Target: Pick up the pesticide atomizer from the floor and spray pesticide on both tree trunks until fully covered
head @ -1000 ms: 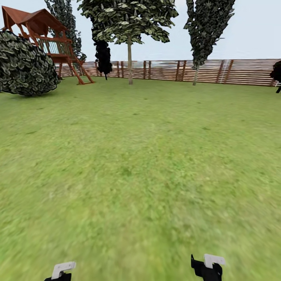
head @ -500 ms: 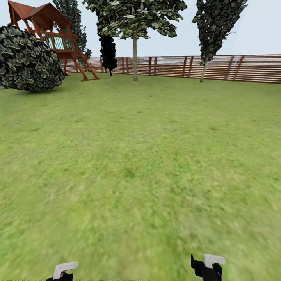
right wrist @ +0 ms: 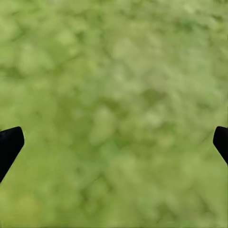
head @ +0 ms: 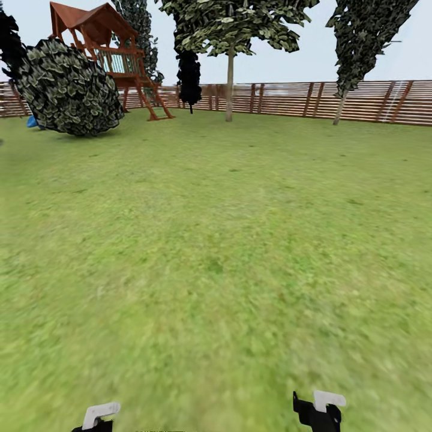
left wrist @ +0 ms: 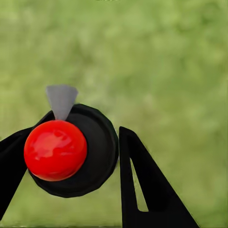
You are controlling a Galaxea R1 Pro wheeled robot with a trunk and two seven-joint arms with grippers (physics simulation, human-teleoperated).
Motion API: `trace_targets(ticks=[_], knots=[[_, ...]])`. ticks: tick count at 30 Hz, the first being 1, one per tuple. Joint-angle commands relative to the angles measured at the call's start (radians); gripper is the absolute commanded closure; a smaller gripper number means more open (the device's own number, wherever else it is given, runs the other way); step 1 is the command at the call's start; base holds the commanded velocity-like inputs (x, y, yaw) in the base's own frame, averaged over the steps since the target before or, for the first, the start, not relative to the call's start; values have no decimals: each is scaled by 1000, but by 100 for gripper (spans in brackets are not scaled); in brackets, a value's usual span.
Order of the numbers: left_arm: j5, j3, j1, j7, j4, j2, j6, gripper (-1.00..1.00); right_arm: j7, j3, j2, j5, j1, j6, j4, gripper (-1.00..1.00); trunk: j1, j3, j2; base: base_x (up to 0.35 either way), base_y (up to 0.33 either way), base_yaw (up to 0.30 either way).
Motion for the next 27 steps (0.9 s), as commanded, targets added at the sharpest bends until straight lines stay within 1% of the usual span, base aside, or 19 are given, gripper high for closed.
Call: trace_targets(ticks=[1, 9, 11, 14, 22, 27], knots=[[-8, 9, -1, -4, 1, -1, -3, 100, -3, -6, 0, 9, 0, -3, 0, -100, 0, -1, 0, 121, 0, 176], [-3, 12, -1, -4, 1, 0, -3, 100, -2, -4, -10, 17, 0, -4, 0, -100, 0, -1, 0, 305, 0, 27], [-3, 12, -1, -4, 2, 0, -3, 100, -1, -5, -10, 31, 0, -4, 0, -100, 0, -1, 0, 338, 0, 0], [-2, 12, -1, -3, 2, 0, -3, 100, -3, -5, -10, 48, 0, -4, 0, -100, 0, -1, 0, 339, 0, 0], [-2, 13, -1, -3, 2, -1, -3, 100, -3, -4, -5, 56, 0, -4, -1, -100, 0, -1, 0, 339, 0, 0], [-1, 12, -1, -3, 2, -1, -3, 100, -3, -3, -3, 59, 0, -4, -1, -100, 0, 5, 0, 339, 0, 0]])
